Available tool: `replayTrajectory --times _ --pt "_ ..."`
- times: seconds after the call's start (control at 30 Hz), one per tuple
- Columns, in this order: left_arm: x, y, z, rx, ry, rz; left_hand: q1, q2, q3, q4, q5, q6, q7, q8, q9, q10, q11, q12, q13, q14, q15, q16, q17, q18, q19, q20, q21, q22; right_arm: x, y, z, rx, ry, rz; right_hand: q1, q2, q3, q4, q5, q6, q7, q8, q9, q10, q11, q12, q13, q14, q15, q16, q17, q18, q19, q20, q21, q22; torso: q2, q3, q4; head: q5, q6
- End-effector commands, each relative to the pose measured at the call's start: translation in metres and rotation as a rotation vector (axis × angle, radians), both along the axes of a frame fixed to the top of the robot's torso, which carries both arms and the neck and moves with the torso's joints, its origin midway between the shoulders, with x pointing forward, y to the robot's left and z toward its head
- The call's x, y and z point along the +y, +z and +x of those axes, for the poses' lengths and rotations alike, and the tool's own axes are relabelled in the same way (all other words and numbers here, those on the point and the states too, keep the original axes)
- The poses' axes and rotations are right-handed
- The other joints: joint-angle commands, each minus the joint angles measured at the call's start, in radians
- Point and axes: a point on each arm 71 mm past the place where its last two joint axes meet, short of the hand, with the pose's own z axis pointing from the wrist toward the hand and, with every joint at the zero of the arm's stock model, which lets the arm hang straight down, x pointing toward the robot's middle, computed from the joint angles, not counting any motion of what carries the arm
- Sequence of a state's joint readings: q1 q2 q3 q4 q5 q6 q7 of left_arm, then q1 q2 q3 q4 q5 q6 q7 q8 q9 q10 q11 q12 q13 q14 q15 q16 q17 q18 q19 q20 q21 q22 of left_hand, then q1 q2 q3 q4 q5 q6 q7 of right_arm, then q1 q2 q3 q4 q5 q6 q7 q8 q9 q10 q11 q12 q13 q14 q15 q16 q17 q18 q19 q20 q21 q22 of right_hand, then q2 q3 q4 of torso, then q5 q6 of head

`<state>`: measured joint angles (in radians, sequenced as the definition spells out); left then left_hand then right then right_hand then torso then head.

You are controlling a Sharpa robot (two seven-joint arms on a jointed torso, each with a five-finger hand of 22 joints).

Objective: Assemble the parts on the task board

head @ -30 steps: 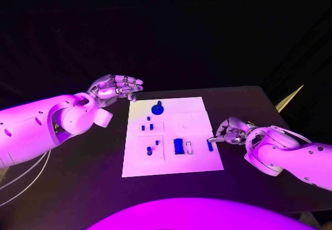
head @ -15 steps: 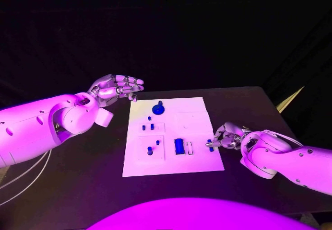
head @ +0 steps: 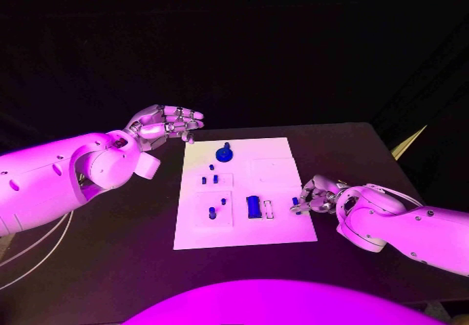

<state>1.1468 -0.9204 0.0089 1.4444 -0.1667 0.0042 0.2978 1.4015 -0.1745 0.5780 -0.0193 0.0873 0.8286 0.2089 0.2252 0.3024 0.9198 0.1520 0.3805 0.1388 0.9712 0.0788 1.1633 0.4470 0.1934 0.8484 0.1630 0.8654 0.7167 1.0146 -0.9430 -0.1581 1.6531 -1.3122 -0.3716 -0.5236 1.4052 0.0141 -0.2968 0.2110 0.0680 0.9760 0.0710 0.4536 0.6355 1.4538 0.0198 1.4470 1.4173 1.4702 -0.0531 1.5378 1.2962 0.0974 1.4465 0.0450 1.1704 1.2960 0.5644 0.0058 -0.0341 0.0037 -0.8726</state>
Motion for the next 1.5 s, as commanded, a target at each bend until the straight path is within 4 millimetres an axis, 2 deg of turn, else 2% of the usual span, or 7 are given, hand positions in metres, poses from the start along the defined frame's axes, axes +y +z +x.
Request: replayTrajectory --times 0.03,0.37,0.8,1.13,1.27,1.37,1.5 --pt "-0.001 0.001 0.000 -0.002 -0.004 -0.004 -0.014 0.016 -0.016 0.000 0.008 -0.008 0.012 0.015 0.006 -0.021 0.004 0.014 0.016 -0.010 0.000 -0.001 -0.009 -0.010 -0.002 0.008 -0.007 -0.009 0.002 -0.009 -0.004 0.026 0.014 -0.026 0.105 0.068 0.046 -0.011 0.013 0.001 0.004 -0.046 -0.101 0.018 -0.020 -0.039 0.025 0.089 -0.011 0.013 0.221 -0.022 0.002 -0.001 0.009 0.062 0.000 0.0005 0.0001 0.000 0.000" --pt "-0.001 0.001 0.000 -0.002 -0.004 -0.004 -0.014 0.016 -0.016 0.000 0.008 -0.008 0.012 0.015 0.006 -0.021 0.004 0.014 0.016 -0.010 0.000 -0.001 -0.009 -0.010 -0.002 0.008 -0.007 -0.009 0.004 -0.013 -0.002 0.021 0.009 -0.051 0.218 0.104 0.147 -0.046 0.017 0.021 -0.004 -0.073 -0.121 0.016 -0.028 -0.043 0.026 0.090 -0.018 0.014 0.225 -0.023 0.004 -0.008 0.010 0.070 0.000 -0.0004 0.0009 0.000 0.000" --pt "0.000 0.001 -0.001 -0.001 -0.002 -0.002 -0.015 0.016 -0.015 0.002 0.009 -0.008 0.011 0.016 0.005 -0.023 0.003 0.017 0.016 -0.012 0.000 0.000 -0.010 -0.009 -0.003 0.008 -0.010 -0.010 0.011 -0.007 -0.010 0.036 -0.040 0.034 0.202 0.114 0.185 -0.032 0.016 0.024 -0.007 -0.077 -0.122 0.022 -0.030 -0.037 0.032 0.091 -0.020 0.016 0.229 -0.024 0.007 -0.009 0.017 0.076 -0.001 -0.0010 -0.0005 -0.001 0.000" --pt "0.001 0.001 -0.001 0.000 -0.002 -0.001 -0.015 0.016 -0.015 0.002 0.009 -0.008 0.011 0.016 0.005 -0.023 0.003 0.017 0.016 -0.012 0.000 0.000 -0.010 -0.009 -0.003 0.008 -0.010 -0.010 0.033 0.006 -0.020 0.097 -0.056 0.165 0.164 0.106 0.234 -0.011 0.017 0.022 -0.008 -0.079 -0.119 0.027 -0.032 -0.033 0.036 0.092 -0.021 0.018 0.236 -0.025 0.011 -0.012 0.022 0.082 0.000 -0.0005 0.0007 -0.002 0.000" --pt "0.001 0.001 -0.001 0.000 -0.003 -0.001 -0.015 0.016 -0.015 0.002 0.009 -0.008 0.011 0.016 0.005 -0.023 0.003 0.017 0.016 -0.012 0.000 0.000 -0.010 -0.009 -0.003 0.008 -0.010 -0.010 0.041 0.006 -0.021 0.124 -0.056 0.194 0.130 0.071 0.319 -0.005 0.017 0.022 -0.008 -0.079 -0.113 0.028 -0.031 -0.034 0.038 0.092 -0.022 0.018 0.234 -0.025 0.011 -0.012 0.019 0.085 0.001 -0.0009 0.0001 -0.001 0.000" --pt "0.001 0.001 -0.001 0.000 -0.003 -0.001 -0.015 0.016 -0.015 0.002 0.009 -0.008 0.011 0.016 0.005 -0.023 0.003 0.017 0.016 -0.012 0.000 0.000 -0.010 -0.009 -0.003 0.008 -0.010 -0.010 0.045 0.005 -0.021 0.134 -0.055 0.205 0.035 -0.017 0.517 -0.001 0.014 0.020 -0.005 -0.077 -0.102 0.030 -0.025 -0.034 0.041 0.092 -0.026 0.018 0.235 -0.026 0.013 -0.008 0.015 0.090 0.000 -0.0008 -0.0005 -0.001 0.000" --pt "0.000 0.001 -0.001 0.000 -0.004 -0.001 -0.015 0.016 -0.015 0.002 0.009 -0.008 0.011 0.016 0.005 -0.023 0.003 0.017 0.016 -0.012 0.000 0.000 -0.010 -0.009 -0.003 0.008 -0.010 -0.010 0.052 0.003 -0.020 0.147 -0.051 0.218 -0.070 -0.087 0.704 -0.030 0.011 0.019 -0.004 -0.067 -0.086 0.032 -0.026 -0.034 0.044 0.092 -0.022 0.018 0.235 -0.026 0.014 -0.007 0.010 0.095 0.001 0.0002 0.0000 -0.001 0.000"
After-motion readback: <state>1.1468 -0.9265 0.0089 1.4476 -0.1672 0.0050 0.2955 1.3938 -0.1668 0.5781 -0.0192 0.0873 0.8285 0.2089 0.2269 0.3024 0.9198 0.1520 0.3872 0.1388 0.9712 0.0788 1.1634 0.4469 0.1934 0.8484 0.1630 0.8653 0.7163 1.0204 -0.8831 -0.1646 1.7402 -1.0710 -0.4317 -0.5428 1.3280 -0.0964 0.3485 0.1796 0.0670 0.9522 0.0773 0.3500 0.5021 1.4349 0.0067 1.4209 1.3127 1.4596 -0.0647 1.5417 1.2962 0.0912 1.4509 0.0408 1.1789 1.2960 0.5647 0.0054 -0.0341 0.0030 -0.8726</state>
